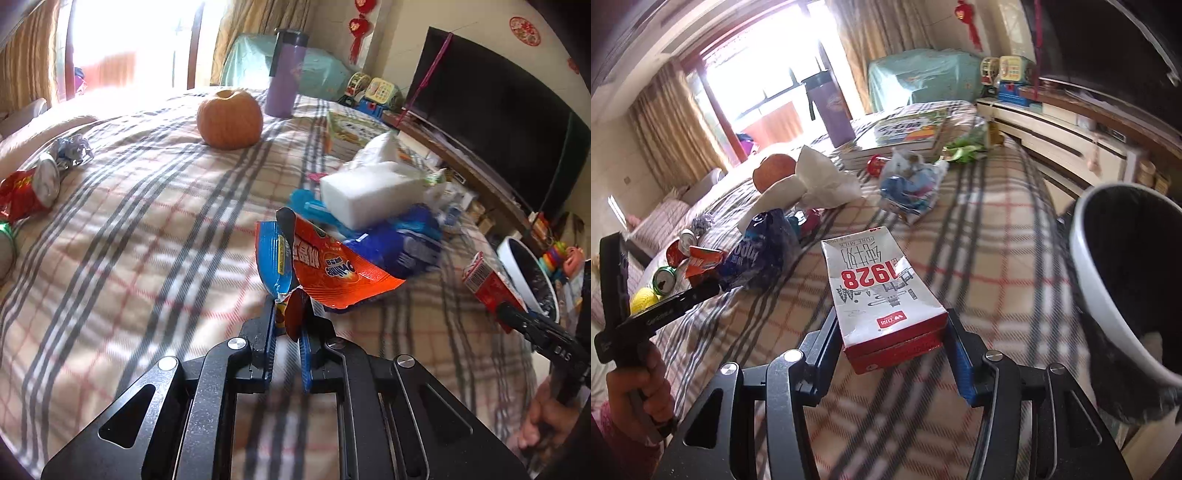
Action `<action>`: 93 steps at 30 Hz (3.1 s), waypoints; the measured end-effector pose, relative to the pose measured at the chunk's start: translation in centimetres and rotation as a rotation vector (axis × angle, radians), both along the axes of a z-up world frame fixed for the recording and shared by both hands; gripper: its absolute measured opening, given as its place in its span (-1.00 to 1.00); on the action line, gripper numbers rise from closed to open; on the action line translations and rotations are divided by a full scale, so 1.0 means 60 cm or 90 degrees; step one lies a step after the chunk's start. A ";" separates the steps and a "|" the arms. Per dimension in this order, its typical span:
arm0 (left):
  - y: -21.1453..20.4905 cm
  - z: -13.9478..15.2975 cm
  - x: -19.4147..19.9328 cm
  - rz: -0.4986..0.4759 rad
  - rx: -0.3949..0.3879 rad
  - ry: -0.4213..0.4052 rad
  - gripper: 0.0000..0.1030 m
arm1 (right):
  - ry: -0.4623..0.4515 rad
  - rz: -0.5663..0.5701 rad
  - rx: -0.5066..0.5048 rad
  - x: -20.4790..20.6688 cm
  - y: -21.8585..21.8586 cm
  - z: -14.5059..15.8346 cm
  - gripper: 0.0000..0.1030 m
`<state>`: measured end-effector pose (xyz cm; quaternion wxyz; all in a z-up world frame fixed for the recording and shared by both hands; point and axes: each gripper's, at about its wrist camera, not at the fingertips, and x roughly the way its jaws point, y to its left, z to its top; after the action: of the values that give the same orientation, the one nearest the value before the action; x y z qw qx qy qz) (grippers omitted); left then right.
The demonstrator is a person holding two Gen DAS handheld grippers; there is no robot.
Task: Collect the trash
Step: 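Carry the orange-blue wrapper in the left tool while the right tool carries the carton over the bin, then open the left tool over the bin while the right tool releases the carton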
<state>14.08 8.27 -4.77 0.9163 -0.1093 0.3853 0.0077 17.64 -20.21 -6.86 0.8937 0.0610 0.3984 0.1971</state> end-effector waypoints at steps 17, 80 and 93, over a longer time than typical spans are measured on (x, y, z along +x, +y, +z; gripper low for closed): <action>-0.186 0.024 -0.036 -0.179 -0.021 -0.003 -0.81 | -0.040 -0.082 0.029 -0.070 -0.100 0.037 0.04; -0.552 0.049 0.127 -0.429 0.024 0.016 -0.80 | -0.039 -0.264 0.012 -0.030 -0.350 0.046 0.04; -0.566 0.039 0.144 -0.422 0.023 0.032 -0.25 | -0.033 -0.270 0.014 -0.013 -0.364 0.043 0.08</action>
<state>22.69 -25.69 -2.40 0.8610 0.0386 0.4222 -0.2811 16.85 -42.03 -4.31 0.9245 0.1478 0.3513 0.0104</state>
